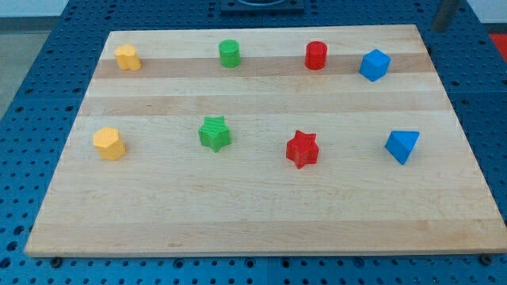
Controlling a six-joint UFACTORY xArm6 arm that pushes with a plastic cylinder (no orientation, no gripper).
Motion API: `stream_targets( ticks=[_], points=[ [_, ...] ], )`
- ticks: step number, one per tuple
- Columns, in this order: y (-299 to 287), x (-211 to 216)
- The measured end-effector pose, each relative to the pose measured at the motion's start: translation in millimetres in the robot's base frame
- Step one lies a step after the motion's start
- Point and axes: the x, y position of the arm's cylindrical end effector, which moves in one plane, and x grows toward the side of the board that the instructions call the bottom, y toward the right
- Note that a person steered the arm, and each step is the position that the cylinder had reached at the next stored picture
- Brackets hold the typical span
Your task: Move your arm to the top center
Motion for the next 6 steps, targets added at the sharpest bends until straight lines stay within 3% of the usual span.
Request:
stream_targets(
  ticks=[3, 6],
  points=[
    [1, -3],
    [-159, -5]
  ],
)
